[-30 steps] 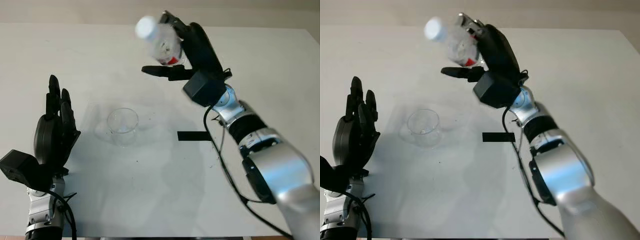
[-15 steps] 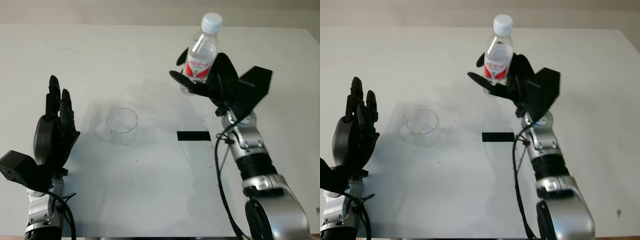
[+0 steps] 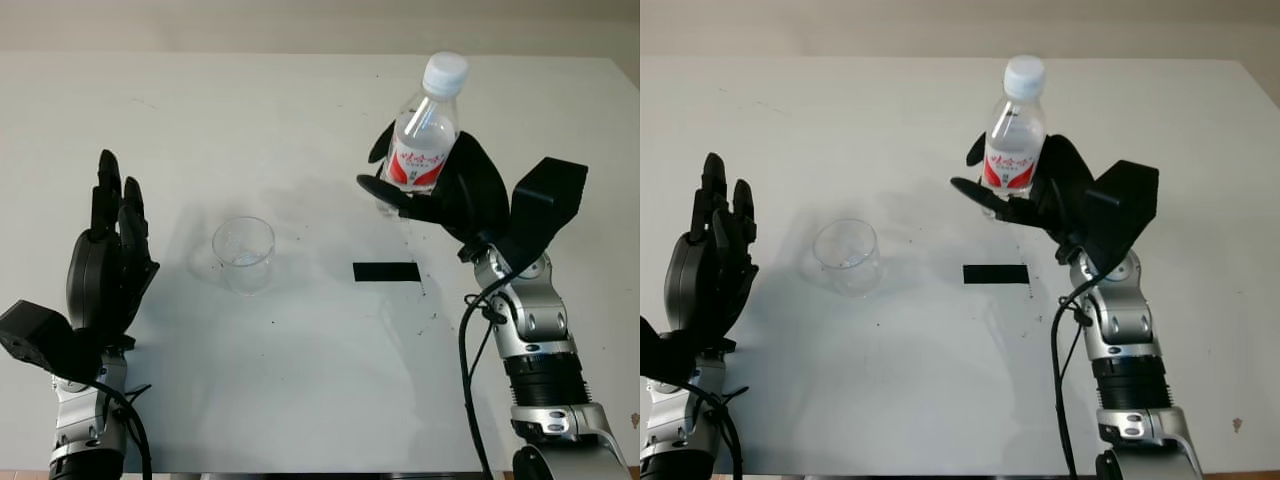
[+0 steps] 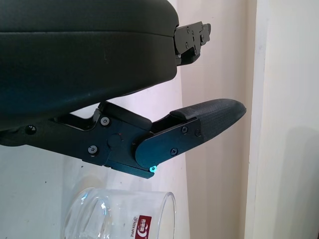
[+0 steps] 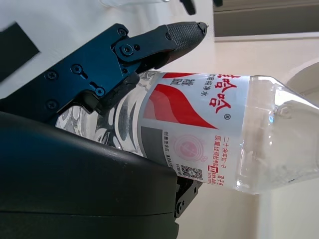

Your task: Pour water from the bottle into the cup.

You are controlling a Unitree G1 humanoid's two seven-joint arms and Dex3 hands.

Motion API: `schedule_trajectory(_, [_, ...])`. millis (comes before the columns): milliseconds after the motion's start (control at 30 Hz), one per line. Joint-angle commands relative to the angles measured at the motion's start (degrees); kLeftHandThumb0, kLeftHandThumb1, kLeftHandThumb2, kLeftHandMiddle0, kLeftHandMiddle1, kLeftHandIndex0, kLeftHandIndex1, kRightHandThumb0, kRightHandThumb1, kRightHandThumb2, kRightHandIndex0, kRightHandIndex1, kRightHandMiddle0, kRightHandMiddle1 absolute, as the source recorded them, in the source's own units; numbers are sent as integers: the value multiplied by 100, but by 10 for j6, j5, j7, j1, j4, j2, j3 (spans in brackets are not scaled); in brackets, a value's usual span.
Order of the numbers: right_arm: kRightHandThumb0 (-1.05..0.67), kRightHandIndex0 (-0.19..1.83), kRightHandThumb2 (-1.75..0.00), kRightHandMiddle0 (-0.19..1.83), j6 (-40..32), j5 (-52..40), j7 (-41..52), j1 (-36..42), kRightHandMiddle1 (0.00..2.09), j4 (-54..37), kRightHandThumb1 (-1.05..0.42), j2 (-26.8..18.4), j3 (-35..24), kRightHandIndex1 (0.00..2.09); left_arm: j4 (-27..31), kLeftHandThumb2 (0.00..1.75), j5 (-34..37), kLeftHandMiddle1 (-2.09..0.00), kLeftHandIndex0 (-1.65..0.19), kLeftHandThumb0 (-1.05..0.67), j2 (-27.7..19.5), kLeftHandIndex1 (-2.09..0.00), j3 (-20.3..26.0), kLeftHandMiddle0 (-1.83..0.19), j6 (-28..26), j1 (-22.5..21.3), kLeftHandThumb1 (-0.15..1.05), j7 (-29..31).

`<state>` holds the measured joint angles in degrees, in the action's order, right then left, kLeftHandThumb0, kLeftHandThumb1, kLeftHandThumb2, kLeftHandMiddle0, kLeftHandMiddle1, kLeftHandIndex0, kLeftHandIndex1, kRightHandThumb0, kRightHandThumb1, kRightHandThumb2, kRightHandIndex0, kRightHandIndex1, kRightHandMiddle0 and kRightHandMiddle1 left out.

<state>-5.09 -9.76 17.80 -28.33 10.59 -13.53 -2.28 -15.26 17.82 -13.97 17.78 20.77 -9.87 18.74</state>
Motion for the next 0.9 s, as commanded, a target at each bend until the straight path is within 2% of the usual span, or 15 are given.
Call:
schedule_trajectory(0, [-34,109,-44,78,-2,4,-2,9,209,-9,-105,8,6,209,-15,81,4,0,19,-68,5,0,2,19,7,10,105,3])
schedule_trajectory(367, [-40,121,-48,86,-50,7,-16,39,209,34,-105,52,17,209,-14,78,4,0,19,-70,-1,0,14,19,3,7,105,1])
schedule_trajectory(867, [-43,118,-47,85,-11,25,-34,37,209,78,-105,56,11,209,-10,80,6,0,19,-70,-9,0,16,19,-3,1,105,11])
